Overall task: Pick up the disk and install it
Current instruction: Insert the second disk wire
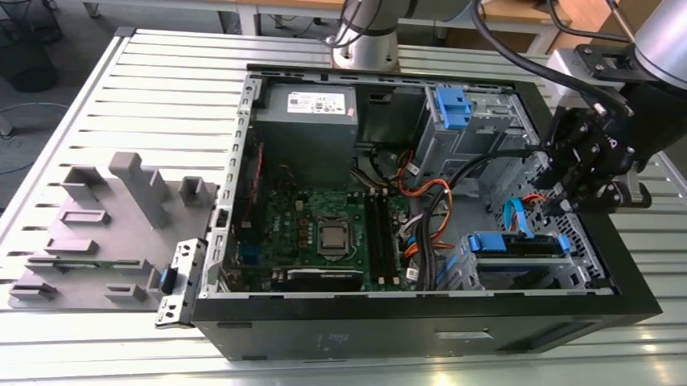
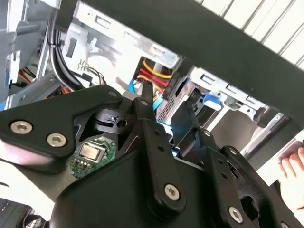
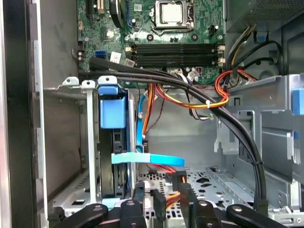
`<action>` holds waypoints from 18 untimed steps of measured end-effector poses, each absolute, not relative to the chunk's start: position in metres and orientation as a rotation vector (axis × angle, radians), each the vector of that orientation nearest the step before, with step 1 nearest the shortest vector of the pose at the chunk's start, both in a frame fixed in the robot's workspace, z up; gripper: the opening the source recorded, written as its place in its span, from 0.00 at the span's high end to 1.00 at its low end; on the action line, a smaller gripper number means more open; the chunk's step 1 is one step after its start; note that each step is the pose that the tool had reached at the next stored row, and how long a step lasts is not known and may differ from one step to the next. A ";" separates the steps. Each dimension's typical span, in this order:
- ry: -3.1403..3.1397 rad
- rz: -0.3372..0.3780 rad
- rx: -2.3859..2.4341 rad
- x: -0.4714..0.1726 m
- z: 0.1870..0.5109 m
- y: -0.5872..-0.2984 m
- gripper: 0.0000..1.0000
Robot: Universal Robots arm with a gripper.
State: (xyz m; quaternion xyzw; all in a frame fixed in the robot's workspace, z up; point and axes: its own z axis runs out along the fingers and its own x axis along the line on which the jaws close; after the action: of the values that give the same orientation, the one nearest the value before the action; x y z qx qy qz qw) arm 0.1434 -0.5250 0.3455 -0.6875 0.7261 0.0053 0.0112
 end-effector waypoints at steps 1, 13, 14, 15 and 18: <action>2.265 0.016 -2.145 0.145 0.345 -0.525 0.57; 2.274 -0.003 -2.153 0.151 0.339 -0.525 0.57; 2.274 -0.003 -2.153 0.151 0.339 -0.525 0.57; 2.275 -0.004 -2.154 0.151 0.338 -0.525 0.57; 2.276 -0.008 -2.155 0.151 0.337 -0.525 0.57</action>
State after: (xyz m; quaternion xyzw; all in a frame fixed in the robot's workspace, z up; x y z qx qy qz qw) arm 0.1514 -0.5250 0.3373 -0.6875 0.7262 -0.0024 0.0034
